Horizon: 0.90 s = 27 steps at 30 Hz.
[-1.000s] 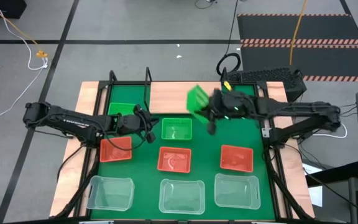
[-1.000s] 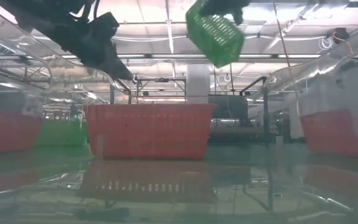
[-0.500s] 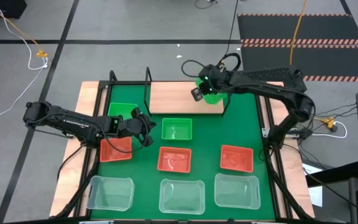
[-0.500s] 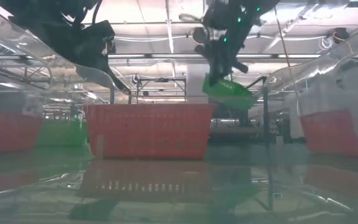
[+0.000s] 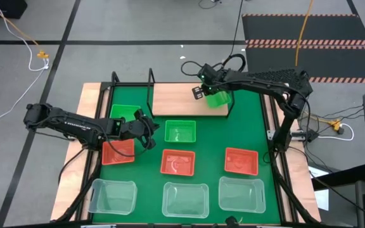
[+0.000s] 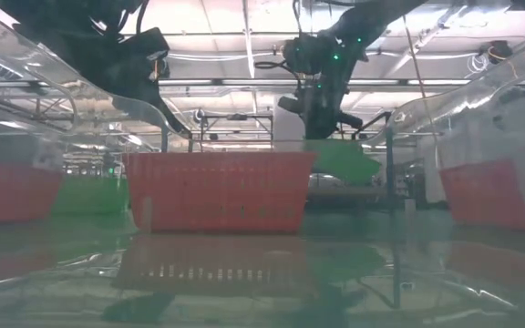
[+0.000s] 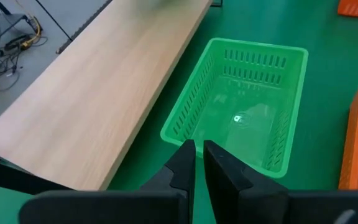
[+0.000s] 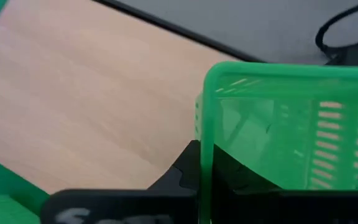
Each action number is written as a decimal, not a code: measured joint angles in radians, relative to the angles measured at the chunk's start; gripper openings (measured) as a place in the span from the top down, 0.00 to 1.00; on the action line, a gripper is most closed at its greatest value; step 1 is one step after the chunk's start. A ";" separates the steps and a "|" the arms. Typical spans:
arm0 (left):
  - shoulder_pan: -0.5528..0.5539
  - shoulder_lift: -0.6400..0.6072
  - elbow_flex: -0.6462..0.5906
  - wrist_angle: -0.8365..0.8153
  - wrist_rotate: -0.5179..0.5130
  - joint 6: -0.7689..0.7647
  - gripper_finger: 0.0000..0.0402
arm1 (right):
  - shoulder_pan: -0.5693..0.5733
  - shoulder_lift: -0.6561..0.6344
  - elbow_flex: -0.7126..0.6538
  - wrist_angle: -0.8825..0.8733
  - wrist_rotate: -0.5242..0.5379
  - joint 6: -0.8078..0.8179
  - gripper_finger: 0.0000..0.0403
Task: Stack baskets on shelf by color
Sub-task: Put the right green bin on the shelf
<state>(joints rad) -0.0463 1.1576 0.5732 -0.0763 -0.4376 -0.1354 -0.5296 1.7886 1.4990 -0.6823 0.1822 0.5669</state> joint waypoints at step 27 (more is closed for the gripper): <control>-0.002 0.000 0.000 -0.015 -0.003 -0.036 0.91 | 0.000 -0.072 0.000 0.232 -0.266 -0.679 0.71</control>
<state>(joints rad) -0.0485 1.1576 0.5732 -0.0916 -0.4402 -0.1717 -0.5299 1.7170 1.4990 -0.4503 -0.0843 -0.1124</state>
